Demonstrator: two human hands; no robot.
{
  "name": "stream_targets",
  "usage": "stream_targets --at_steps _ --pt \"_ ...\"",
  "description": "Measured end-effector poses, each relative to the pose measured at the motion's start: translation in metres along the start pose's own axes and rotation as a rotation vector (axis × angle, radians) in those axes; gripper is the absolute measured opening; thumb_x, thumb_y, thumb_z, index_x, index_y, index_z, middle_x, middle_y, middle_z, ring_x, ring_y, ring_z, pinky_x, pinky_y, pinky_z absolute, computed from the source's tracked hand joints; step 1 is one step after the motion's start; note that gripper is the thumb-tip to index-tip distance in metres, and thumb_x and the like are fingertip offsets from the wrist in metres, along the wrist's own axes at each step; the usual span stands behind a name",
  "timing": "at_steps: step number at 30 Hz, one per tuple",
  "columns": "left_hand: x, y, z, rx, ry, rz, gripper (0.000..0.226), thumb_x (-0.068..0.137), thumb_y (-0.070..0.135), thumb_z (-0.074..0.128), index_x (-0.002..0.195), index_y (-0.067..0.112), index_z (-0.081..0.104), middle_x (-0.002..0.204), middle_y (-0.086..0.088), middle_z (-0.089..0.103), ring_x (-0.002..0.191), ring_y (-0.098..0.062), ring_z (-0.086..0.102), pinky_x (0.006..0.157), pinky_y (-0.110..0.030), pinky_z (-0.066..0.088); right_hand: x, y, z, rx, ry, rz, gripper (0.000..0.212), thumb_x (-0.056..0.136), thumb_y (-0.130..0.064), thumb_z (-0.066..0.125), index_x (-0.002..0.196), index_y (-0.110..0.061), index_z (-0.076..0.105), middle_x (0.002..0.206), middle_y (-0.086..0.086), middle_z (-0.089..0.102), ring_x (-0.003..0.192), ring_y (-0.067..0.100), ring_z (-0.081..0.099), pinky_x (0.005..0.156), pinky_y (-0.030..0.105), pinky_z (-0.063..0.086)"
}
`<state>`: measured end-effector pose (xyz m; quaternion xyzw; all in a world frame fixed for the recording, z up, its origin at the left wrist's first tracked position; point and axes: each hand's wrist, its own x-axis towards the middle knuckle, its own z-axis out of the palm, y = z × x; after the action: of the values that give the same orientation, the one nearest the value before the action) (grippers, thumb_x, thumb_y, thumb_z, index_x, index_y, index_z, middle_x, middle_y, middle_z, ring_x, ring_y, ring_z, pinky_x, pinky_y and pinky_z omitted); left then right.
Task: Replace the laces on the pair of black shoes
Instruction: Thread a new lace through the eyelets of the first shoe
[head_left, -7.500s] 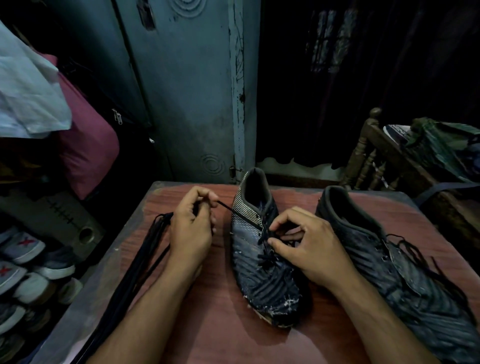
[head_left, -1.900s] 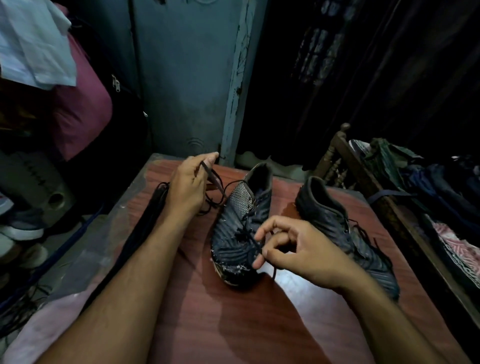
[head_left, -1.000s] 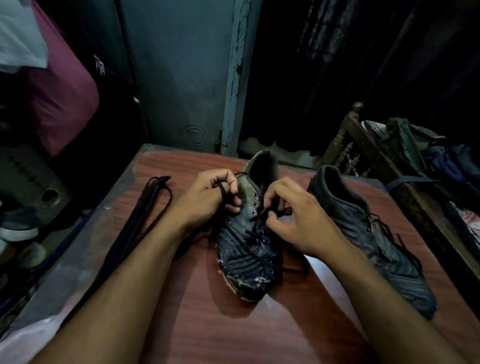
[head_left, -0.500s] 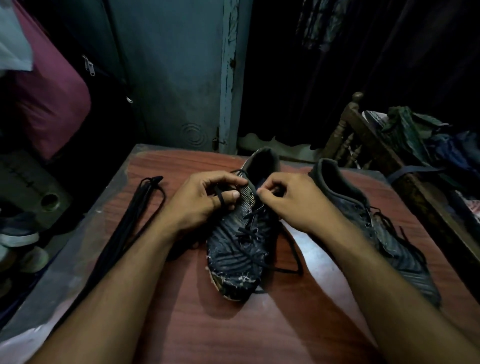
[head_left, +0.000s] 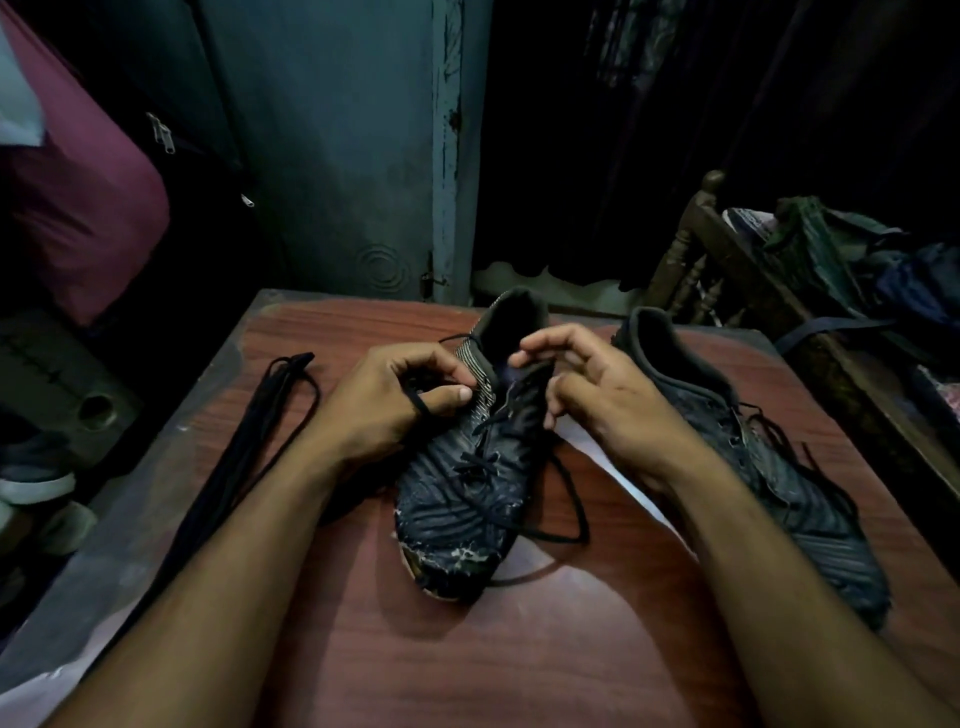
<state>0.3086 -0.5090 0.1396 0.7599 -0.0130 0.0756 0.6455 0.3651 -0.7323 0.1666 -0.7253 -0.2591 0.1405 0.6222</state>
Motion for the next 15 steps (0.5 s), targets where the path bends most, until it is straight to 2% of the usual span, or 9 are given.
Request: stream_targets --at_steps 1,3,4,6,10,12,15 --pt "0.0 0.0 0.0 -0.004 0.002 -0.002 0.01 0.088 0.006 0.077 0.088 0.016 0.078 0.087 -0.005 0.076 0.082 -0.013 0.067 0.081 -0.037 0.054 0.001 0.001 0.001 -0.062 0.029 -0.036 0.031 0.099 0.008 0.048 0.119 -0.012 0.061 0.112 0.012 0.069 0.069 0.024 0.051 0.068 0.041 0.051" --pt "-0.001 0.001 0.001 -0.005 0.003 -0.001 0.011 0.088 0.005 0.077 0.088 0.016 0.078 0.087 -0.004 0.077 0.082 -0.012 0.068 0.081 -0.034 0.055 0.003 0.005 0.004 -0.223 0.076 -0.106 0.023 0.098 -0.001 0.06 0.113 -0.018 0.064 0.09 0.022 0.066 0.063 0.028 0.056 0.068 0.05 0.053" --pt "-0.001 0.001 0.001 -0.002 0.002 0.0 0.011 0.088 0.005 0.077 0.088 0.016 0.078 0.087 -0.004 0.077 0.082 -0.011 0.068 0.08 -0.032 0.055 0.004 0.008 0.005 -0.282 0.101 -0.136 0.02 0.097 -0.005 0.064 0.111 -0.019 0.065 0.077 0.022 0.063 0.06 0.03 0.059 0.069 0.052 0.053" --pt "-0.001 0.001 0.001 0.0 0.005 0.001 0.01 0.087 0.005 0.077 0.089 0.015 0.078 0.088 -0.005 0.077 0.082 -0.011 0.068 0.079 -0.03 0.054 0.005 0.011 0.007 -0.335 0.142 -0.173 0.017 0.095 -0.008 0.067 0.107 -0.021 0.067 0.062 0.011 0.058 0.058 0.032 0.062 0.069 0.053 0.054" --pt "-0.002 0.001 0.002 -0.025 0.014 -0.013 0.01 0.087 0.001 0.076 0.089 0.011 0.078 0.088 -0.007 0.077 0.081 -0.012 0.068 0.078 -0.028 0.054 0.005 0.011 0.005 -0.39 0.173 -0.199 0.019 0.092 -0.009 0.07 0.102 -0.025 0.07 0.061 -0.002 0.058 0.056 0.025 0.062 0.066 0.046 0.056" --pt "-0.002 0.001 0.002 -0.009 0.009 -0.009 0.011 0.087 0.001 0.077 0.089 0.012 0.078 0.09 -0.008 0.077 0.083 -0.012 0.069 0.079 -0.028 0.055 0.006 0.011 0.006 -0.452 0.184 -0.225 0.022 0.09 -0.006 0.069 0.099 -0.026 0.072 0.067 -0.013 0.055 0.057 0.016 0.057 0.064 0.034 0.052" --pt "-0.001 0.002 0.0 0.031 0.005 0.021 0.016 0.086 0.0 0.076 0.089 0.015 0.081 0.091 -0.004 0.076 0.085 -0.01 0.069 0.078 -0.023 0.053 0.007 0.007 0.01 -0.55 0.167 -0.205 0.02 0.088 -0.008 0.066 0.095 -0.025 0.074 0.084 -0.014 0.052 0.065 0.001 0.053 0.067 0.014 0.038"
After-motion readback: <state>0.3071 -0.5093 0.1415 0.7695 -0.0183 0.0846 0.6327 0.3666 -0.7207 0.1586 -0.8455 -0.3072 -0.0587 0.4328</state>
